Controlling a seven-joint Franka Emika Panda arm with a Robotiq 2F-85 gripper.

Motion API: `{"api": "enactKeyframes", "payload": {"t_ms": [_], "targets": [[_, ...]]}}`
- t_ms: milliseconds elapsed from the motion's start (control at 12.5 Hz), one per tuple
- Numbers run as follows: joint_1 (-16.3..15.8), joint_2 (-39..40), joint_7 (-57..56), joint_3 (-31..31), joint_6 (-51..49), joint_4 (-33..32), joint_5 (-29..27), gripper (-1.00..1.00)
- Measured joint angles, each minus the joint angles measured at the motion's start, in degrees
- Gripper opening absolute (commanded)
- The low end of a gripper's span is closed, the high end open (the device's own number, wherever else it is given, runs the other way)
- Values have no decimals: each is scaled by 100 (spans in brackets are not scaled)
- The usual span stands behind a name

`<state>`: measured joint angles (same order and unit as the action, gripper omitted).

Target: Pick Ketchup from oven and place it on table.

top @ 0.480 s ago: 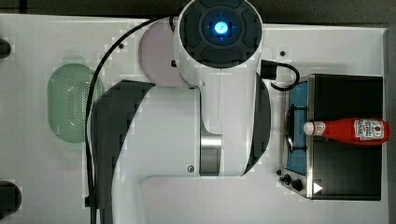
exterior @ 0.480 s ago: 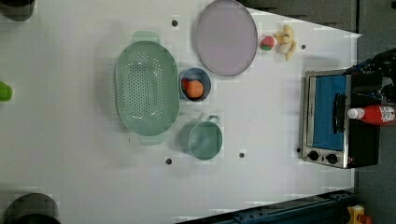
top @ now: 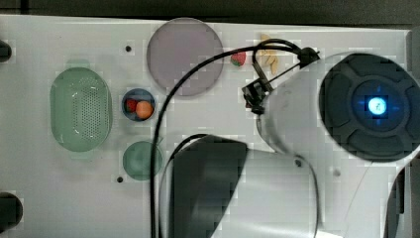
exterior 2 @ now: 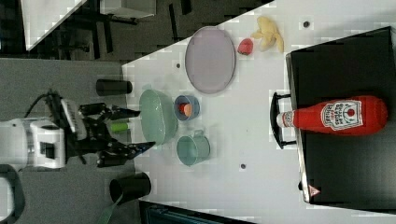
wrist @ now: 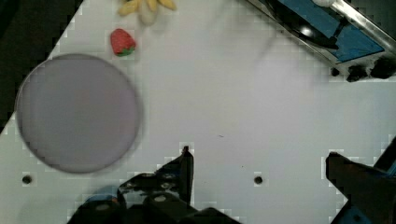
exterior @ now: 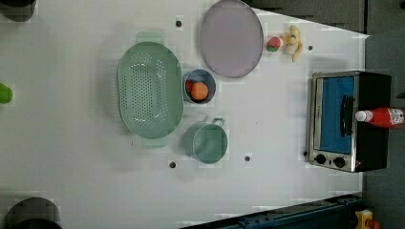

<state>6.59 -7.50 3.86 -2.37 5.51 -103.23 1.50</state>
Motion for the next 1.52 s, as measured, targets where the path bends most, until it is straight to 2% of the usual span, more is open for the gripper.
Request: {"api": "enactKeyframes", "payload": {"t_ms": [80,160,320,480,560,720,960,1040,1280,1520], "targets": [[99,428,-1,-158,-5,-11,-140,100],[110,572,-16,-193,10,-6,-12,100],[-141,779,-16,-790,306,-50,-2,100],[-19,894,-15,-1278,545,-95,-241,100],[138,965,-16,-1657,721,-207,9,100],[261,977,-16,-2177,1217,-241,-5,100],[511,1379,-17,-2489,1997,-95,-193,100],[292,1596,-29,-2773,2048,17,-190,100],[234,1795,-29,-2857,2456,-17,-92,100],[313,2228,-32,-3098,2559,-6,-682,100]]}}
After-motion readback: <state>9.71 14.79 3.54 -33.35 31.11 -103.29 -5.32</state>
